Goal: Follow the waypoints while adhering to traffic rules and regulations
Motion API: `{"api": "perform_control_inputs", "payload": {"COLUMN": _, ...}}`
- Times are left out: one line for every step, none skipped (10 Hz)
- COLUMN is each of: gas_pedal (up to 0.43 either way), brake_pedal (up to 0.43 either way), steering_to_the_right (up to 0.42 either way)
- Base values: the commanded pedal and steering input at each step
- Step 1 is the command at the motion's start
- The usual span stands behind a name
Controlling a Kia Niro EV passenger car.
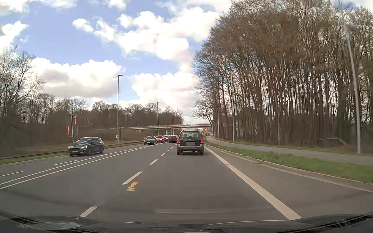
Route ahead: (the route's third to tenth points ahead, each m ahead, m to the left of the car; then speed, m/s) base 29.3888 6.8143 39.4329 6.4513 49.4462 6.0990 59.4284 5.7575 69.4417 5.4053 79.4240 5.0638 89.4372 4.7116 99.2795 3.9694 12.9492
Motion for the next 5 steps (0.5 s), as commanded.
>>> {"api": "perform_control_inputs", "payload": {"gas_pedal": 0.150, "brake_pedal": 0.000, "steering_to_the_right": -0.004}}
{"api": "perform_control_inputs", "payload": {"gas_pedal": 0.150, "brake_pedal": 0.000, "steering_to_the_right": -0.004}}
{"api": "perform_control_inputs", "payload": {"gas_pedal": 0.150, "brake_pedal": 0.000, "steering_to_the_right": -0.004}}
{"api": "perform_control_inputs", "payload": {"gas_pedal": 0.150, "brake_pedal": 0.000, "steering_to_the_right": -0.004}}
{"api": "perform_control_inputs", "payload": {"gas_pedal": 0.150, "brake_pedal": 0.000, "steering_to_the_right": -0.004}}
